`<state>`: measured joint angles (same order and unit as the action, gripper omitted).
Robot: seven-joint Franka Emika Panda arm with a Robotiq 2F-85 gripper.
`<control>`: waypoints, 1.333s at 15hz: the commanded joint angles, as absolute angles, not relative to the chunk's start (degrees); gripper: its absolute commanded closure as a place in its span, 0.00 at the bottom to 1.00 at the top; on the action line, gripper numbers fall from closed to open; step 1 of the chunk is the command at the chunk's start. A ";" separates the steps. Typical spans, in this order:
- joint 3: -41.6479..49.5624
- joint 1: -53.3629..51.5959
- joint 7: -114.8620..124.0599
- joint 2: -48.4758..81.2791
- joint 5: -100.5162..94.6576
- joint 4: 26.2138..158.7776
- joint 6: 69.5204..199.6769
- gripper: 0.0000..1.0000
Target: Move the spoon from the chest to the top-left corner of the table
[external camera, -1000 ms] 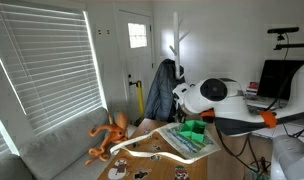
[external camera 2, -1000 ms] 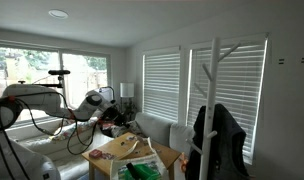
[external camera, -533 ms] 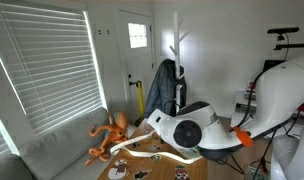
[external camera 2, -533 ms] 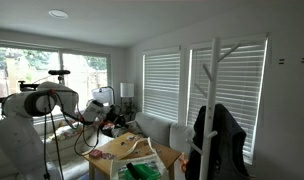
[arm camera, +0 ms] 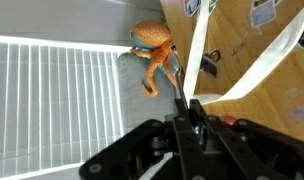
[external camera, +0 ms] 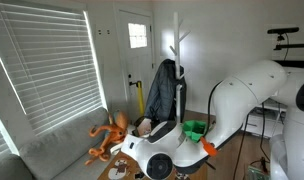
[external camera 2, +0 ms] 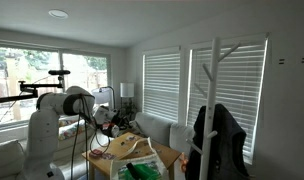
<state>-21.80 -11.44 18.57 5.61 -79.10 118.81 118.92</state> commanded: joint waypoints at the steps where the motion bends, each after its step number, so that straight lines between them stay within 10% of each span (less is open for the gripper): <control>1: -20.84 -15.50 14.85 11.04 -81.70 113.66 121.61 0.98; 5: -20.53 -14.93 11.94 8.99 -74.09 114.24 135.28 0.98; 19: -18.91 -20.47 23.69 15.96 -76.66 114.31 118.76 0.98; 20: -18.96 -20.30 23.84 15.48 -75.88 114.62 118.63 0.65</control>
